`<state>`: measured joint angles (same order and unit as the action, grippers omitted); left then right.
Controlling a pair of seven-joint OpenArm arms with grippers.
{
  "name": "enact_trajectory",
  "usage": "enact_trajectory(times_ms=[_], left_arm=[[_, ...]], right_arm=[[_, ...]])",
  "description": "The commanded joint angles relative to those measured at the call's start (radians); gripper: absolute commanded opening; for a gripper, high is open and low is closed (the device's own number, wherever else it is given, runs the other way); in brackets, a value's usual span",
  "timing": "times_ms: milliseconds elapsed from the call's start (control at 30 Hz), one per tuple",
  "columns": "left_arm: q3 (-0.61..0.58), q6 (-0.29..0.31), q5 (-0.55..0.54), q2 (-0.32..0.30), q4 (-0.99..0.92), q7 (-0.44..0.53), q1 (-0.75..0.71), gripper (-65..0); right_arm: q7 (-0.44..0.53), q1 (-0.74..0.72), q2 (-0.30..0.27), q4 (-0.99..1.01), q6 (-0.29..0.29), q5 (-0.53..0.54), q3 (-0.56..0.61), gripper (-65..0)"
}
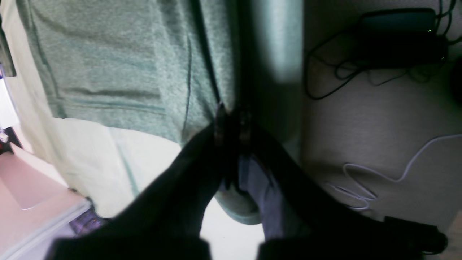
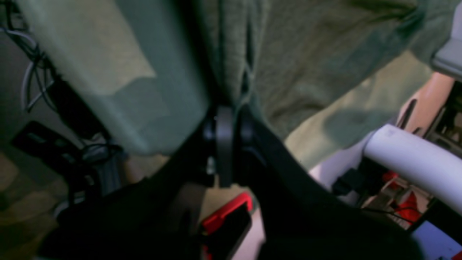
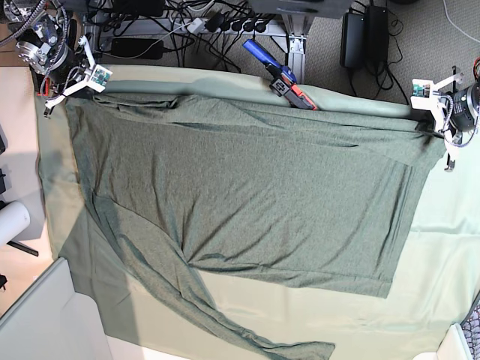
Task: Fold the T-shirt properly
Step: 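Lower the edge onto the cloth and open both grippers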
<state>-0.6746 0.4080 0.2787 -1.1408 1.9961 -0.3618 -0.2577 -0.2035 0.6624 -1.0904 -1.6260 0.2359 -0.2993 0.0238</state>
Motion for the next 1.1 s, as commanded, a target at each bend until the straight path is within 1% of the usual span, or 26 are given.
enact_trajectory(times_ms=[0,67,100,167,200,233,267,300,333,433,467,567,633,700,767,800,833,900,967,1067], left_arm=[[0.009,0.003,0.009,-0.024,0.007,-0.031,0.003,-65.0],[0.009,0.001,0.010,-0.023,0.007,-0.031,0.003,-65.0],[0.009,-0.016,0.010,-0.023,0.007,-0.031,0.003,-62.4],[0.009,-0.050,0.009,-0.023,0.007,-0.029,0.003,-49.6],[0.009,-0.065,0.009,-0.022,0.007,-0.021,0.003,-44.1],[0.009,-0.080,0.009,-0.021,0.007,-0.016,0.003,-39.8],[0.009,-0.093,0.009,-0.017,0.007,-0.017,0.003,-36.9],[0.009,-0.106,0.009,-0.013,0.007,-0.021,0.003,-35.2],[0.009,-0.118,0.006,-0.007,0.007,-0.037,0.003,-34.7],[0.009,-0.149,-0.021,0.004,0.007,-0.075,0.003,-34.7],[0.009,-0.174,-0.037,0.007,0.008,-0.086,0.003,-34.7],[0.009,-0.202,-0.058,0.008,0.032,-0.092,0.003,-34.7],[0.010,-0.227,-0.057,0.008,0.079,-0.092,0.004,-34.7],[0.010,-0.233,-0.056,0.008,0.137,-0.093,0.012,-34.7],[0.030,-0.232,-0.058,0.011,0.186,-0.095,0.011,-34.7],[0.046,-0.232,-0.058,0.014,0.201,-0.095,0.011,-34.7],[0.065,-0.233,-0.058,0.016,0.207,-0.090,0.011,-34.7],[0.113,-0.233,-0.070,0.022,0.208,-0.084,0.011,-34.7],[0.168,-0.232,-0.116,0.030,0.208,-0.087,0.011,-34.7],[0.230,-0.232,-0.174,0.030,0.208,-0.087,0.011,-34.7]], right_arm=[[-0.032,-0.003,-0.026,-0.002,-0.001,-0.007,-0.015,-65.0],[-0.032,-0.003,-0.026,-0.002,-0.002,-0.006,-0.015,-65.0],[-0.032,-0.003,-0.026,-0.002,-0.002,-0.006,-0.015,-65.0],[-0.032,-0.003,-0.026,-0.002,-0.002,-0.006,-0.015,-65.0],[-0.032,-0.003,-0.026,-0.002,-0.003,0.003,-0.015,-58.6],[-0.032,-0.003,-0.026,-0.002,-0.004,0.018,-0.015,-49.2],[-0.032,-0.003,-0.025,-0.002,-0.005,0.032,-0.015,-40.8],[-0.032,-0.003,-0.024,-0.002,-0.011,0.039,-0.015,-34.9],[-0.032,-0.003,-0.024,-0.002,-0.021,0.042,-0.015,-32.0],[-0.032,-0.003,-0.023,-0.002,-0.071,0.042,-0.015,-31.8],[-0.032,-0.003,-0.023,-0.002,-0.090,0.042,-0.015,-31.8],[-0.032,-0.003,-0.023,-0.018,-0.157,0.041,-0.015,-31.8],[-0.034,-0.003,-0.023,-0.041,-0.218,0.031,-0.016,-31.8],[-0.046,-0.005,-0.022,-0.071,-0.292,0.026,-0.015,-31.8],[-0.090,-0.013,-0.022,-0.106,-0.364,0.026,-0.016,-31.8],[-0.116,-0.029,-0.020,-0.119,-0.381,0.026,-0.016,-31.8],[-0.138,-0.049,-0.018,-0.125,-0.393,0.027,-0.016,-31.8],[-0.157,-0.106,-0.006,-0.123,-0.398,0.034,-0.016,-31.8],[-0.157,-0.169,0.008,-0.111,-0.397,0.081,-0.016,-31.8],[-0.152,-0.287,0.048,-0.089,-0.396,0.166,-0.016,-31.8]])
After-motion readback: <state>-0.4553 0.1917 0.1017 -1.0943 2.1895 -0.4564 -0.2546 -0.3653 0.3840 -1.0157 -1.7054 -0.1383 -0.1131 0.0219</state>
